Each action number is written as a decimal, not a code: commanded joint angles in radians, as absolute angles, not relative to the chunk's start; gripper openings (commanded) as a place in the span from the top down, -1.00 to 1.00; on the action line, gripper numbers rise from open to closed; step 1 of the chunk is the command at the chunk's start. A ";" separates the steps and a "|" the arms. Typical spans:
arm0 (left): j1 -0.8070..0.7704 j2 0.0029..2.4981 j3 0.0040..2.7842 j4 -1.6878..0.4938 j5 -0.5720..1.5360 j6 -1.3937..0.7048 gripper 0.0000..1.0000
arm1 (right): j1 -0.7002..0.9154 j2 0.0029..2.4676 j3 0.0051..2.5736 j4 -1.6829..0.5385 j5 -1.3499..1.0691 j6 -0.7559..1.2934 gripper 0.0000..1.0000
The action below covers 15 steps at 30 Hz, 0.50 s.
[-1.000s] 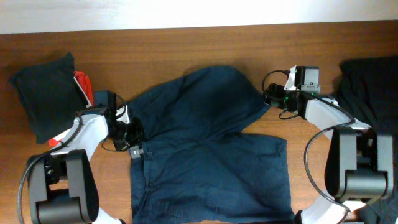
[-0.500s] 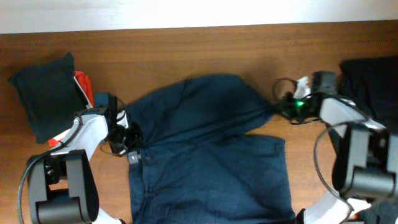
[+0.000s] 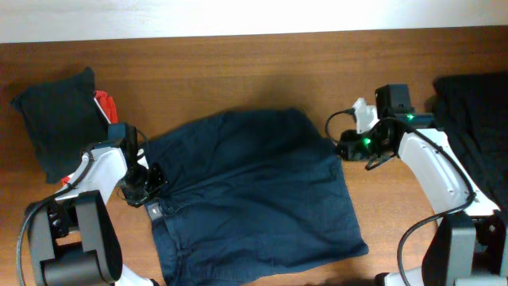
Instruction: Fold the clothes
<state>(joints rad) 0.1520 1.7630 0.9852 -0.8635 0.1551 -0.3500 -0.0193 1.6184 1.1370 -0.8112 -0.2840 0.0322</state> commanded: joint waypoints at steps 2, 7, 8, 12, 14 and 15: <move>0.160 1.751 0.984 -0.876 0.088 -0.335 0.99 | -0.053 1.613 1.152 -0.590 -0.202 0.170 -0.22; 0.160 1.751 0.984 -0.870 0.119 -0.335 0.99 | -0.027 1.688 1.154 -0.416 -0.407 0.146 -0.24; 0.160 1.751 0.984 -0.868 0.119 -0.335 0.99 | -0.024 1.712 1.157 -0.403 -0.443 0.138 -0.26; 0.160 1.751 0.984 -0.868 0.120 -0.335 0.99 | 0.002 1.836 1.237 -0.385 -0.534 0.136 -0.36; 0.160 1.751 0.984 -0.868 0.119 -0.335 0.99 | 0.026 1.899 1.304 -0.389 -0.539 0.136 -0.46; 0.160 1.751 0.984 -0.868 0.119 -0.335 0.99 | 0.044 1.941 1.347 -0.392 -0.539 0.140 -0.54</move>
